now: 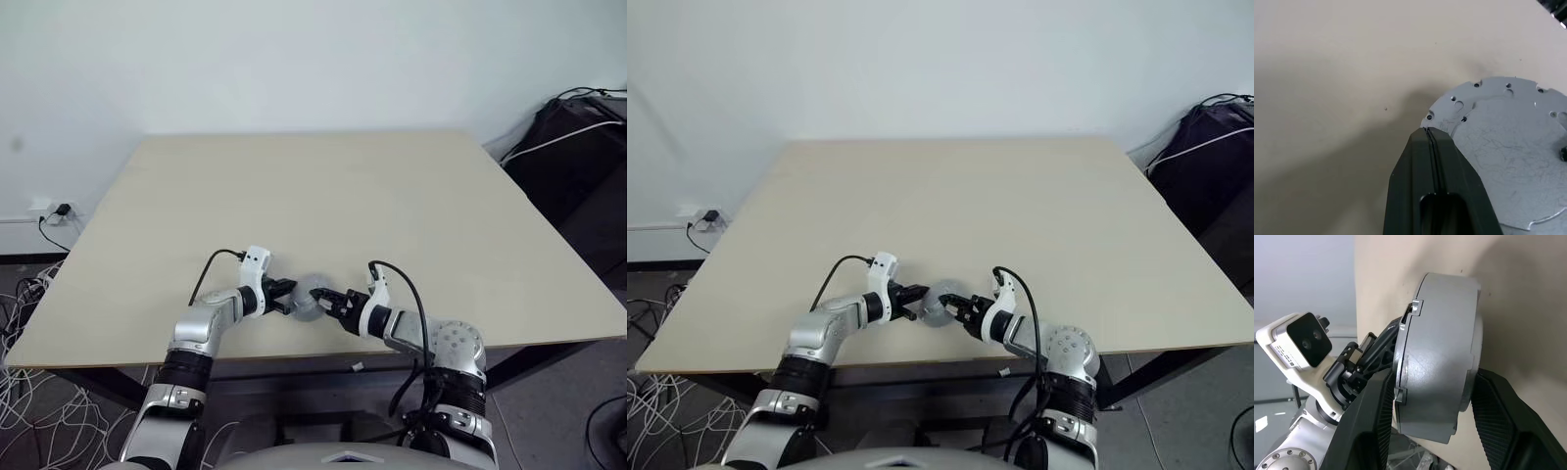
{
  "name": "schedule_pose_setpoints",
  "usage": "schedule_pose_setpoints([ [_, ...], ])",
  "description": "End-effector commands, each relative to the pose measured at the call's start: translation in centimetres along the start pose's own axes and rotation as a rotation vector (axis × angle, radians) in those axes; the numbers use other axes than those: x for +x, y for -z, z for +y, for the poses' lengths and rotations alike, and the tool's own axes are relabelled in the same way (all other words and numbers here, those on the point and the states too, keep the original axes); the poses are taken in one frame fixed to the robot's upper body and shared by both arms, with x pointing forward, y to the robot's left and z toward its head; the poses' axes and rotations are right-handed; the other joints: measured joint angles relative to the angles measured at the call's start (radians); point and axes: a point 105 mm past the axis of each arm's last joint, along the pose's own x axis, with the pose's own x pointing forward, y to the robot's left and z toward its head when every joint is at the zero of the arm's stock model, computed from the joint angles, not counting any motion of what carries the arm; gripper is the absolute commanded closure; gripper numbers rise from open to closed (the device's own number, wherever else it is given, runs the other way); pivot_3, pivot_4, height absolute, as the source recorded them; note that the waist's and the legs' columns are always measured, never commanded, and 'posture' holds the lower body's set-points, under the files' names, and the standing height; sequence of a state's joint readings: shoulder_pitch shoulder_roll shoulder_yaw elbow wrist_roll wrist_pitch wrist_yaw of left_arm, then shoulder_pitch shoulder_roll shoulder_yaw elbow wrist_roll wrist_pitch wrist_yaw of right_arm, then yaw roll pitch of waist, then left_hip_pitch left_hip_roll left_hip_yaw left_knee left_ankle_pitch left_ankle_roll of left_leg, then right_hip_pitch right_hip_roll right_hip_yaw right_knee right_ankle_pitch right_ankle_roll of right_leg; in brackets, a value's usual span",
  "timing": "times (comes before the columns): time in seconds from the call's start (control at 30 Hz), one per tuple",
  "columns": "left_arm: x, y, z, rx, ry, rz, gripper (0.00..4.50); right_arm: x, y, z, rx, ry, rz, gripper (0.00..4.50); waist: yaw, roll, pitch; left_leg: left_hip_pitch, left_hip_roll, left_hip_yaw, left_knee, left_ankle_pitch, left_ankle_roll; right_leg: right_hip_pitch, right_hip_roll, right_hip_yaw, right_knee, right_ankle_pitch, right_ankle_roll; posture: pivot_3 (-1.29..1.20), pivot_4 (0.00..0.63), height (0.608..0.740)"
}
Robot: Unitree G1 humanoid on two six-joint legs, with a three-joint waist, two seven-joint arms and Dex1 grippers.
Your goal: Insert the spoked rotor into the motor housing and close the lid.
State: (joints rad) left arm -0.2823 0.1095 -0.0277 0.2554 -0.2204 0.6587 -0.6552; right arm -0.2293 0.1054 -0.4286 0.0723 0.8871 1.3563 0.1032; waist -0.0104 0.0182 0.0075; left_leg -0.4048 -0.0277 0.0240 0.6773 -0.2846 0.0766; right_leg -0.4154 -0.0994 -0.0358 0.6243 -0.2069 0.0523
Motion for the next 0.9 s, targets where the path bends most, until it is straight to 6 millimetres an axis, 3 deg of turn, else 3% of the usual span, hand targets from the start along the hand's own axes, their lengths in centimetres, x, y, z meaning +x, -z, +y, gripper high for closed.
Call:
schedule_pose_setpoints([
  [0.03,0.1,-1.5,-2.6,-0.022,0.096,-0.091,4.50,0.5,-0.2,2.1,-0.028,-0.083,-0.026,2.45,0.000,0.000,0.000,-0.001,0.000,0.000,0.000,0.000,0.000,-0.001,0.000,0.000,0.000,0.000,0.000,0.00,0.000,0.740],
  [0.43,-2.1,-2.6,-3.4,-0.145,0.076,-0.294,4.50,0.1,-2.8,4.0,-0.060,-0.158,-0.132,2.54,0.001,0.000,0.001,-0.011,-0.001,0.000,0.000,0.001,0.000,-0.012,0.000,0.001,0.001,0.000,-0.001,0.00,0.000,0.740],
  [0.73,-3.6,-3.0,-3.9,-0.215,0.062,-0.419,4.50,0.4,-3.5,3.6,-0.061,-0.139,-0.150,2.54,0.001,0.001,0.001,-0.010,0.000,0.001,0.000,0.004,0.003,-0.011,0.002,0.001,0.002,0.000,-0.001,0.00,0.000,0.740],
  [0.9,-4.5,-3.3,-4.7,-0.285,0.103,-0.512,4.50,0.2,-4.9,3.8,-0.026,-0.166,-0.230,2.54,0.001,0.001,0.002,-0.010,-0.001,0.001,0.002,0.003,0.003,-0.011,0.002,0.001,0.001,0.000,-0.001,0.00,0.000,0.740],
])
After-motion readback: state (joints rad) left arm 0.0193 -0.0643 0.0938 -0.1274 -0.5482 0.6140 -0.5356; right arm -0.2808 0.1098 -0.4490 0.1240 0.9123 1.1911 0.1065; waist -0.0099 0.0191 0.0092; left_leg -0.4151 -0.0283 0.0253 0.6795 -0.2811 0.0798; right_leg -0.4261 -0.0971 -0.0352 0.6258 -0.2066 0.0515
